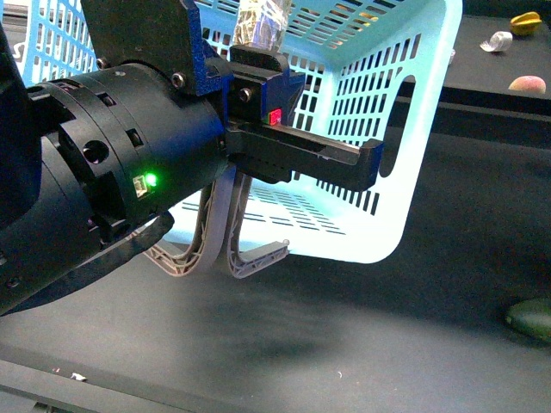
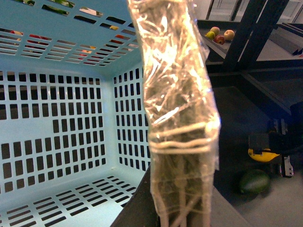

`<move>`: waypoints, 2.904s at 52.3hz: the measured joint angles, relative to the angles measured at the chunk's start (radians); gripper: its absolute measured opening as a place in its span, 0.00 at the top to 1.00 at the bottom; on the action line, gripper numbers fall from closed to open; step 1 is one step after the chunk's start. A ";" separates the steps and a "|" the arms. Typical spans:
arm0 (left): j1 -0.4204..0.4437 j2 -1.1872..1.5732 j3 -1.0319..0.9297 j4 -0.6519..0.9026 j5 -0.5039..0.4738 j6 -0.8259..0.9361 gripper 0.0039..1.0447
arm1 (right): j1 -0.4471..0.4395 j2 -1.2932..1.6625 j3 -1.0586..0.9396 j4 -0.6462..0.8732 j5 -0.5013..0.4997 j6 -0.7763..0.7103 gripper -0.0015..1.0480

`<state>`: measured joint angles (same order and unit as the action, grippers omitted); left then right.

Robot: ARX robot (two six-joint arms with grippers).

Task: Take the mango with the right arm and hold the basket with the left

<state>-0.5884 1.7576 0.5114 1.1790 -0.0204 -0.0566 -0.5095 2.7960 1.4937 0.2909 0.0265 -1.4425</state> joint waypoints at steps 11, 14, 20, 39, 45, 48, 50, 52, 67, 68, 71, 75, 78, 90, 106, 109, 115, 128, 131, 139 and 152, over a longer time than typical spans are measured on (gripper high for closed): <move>0.000 0.000 0.000 0.000 0.000 0.000 0.95 | -0.009 0.004 0.007 -0.004 0.008 -0.008 0.17; 0.000 0.000 0.000 0.000 0.000 0.000 0.95 | -0.009 0.004 0.007 0.000 0.007 -0.008 0.24; 0.000 0.000 0.000 0.000 0.000 0.000 0.95 | -0.010 0.004 0.007 0.007 0.002 -0.007 0.33; 0.000 0.000 0.000 0.000 0.000 0.000 0.95 | -0.006 -0.027 -0.046 0.056 -0.088 0.097 0.45; 0.000 0.000 0.000 0.000 -0.001 0.000 0.95 | 0.006 -0.085 -0.111 0.086 -0.150 0.203 0.45; 0.000 0.000 0.000 0.000 -0.001 0.000 0.95 | 0.016 -0.127 -0.150 0.108 -0.182 0.260 0.45; 0.000 0.000 0.000 0.000 -0.001 0.000 0.95 | 0.025 -0.163 -0.182 0.126 -0.214 0.304 0.45; 0.000 0.000 0.000 0.000 0.001 0.000 0.95 | 0.034 -0.203 -0.215 0.145 -0.241 0.356 0.45; 0.000 0.000 0.000 0.000 0.001 0.000 0.95 | 0.122 -0.511 -0.472 0.271 -0.439 0.656 0.45; 0.000 0.000 0.000 0.000 0.001 0.000 0.95 | 0.133 -0.544 -0.503 0.284 -0.458 0.686 0.45; 0.000 0.000 0.000 0.000 0.001 0.000 0.95 | 0.156 -0.610 -0.562 0.310 -0.492 0.739 0.45; 0.000 0.000 0.000 0.000 0.000 0.000 0.95 | 0.187 -0.694 -0.637 0.341 -0.527 0.816 0.46; 0.000 0.000 0.000 0.000 0.000 0.000 0.95 | 0.212 -0.764 -0.694 0.360 -0.550 0.882 0.46; 0.000 0.000 0.000 0.000 -0.001 0.000 0.95 | 0.326 -1.064 -0.884 0.377 -0.632 1.099 0.46; 0.000 0.000 0.000 0.000 -0.001 0.000 0.95 | 0.500 -1.284 -0.970 0.430 -0.596 1.350 0.46; 0.000 0.000 0.000 0.000 -0.001 0.000 0.95 | 0.538 -1.286 -0.974 0.446 -0.567 1.380 0.46; 0.000 0.000 0.000 0.000 -0.001 0.000 0.95 | 0.624 -1.264 -0.975 0.482 -0.495 1.437 0.46; 0.000 0.000 0.000 0.000 0.000 0.000 0.95 | 0.750 -1.155 -0.954 0.551 -0.367 1.500 0.46; 0.000 0.000 0.000 0.000 0.001 0.001 0.95 | 0.769 -1.126 -0.942 0.565 -0.343 1.519 0.46; 0.000 0.000 0.000 0.000 -0.001 0.000 0.95 | 0.800 -1.067 -0.908 0.589 -0.291 1.548 0.46; 0.001 0.000 0.000 0.000 -0.002 0.000 0.95 | 0.820 -0.980 -0.853 0.606 -0.211 1.580 0.46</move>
<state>-0.5877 1.7573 0.5114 1.1790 -0.0219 -0.0566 0.3107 1.8164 0.6403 0.8970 -0.1848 0.1371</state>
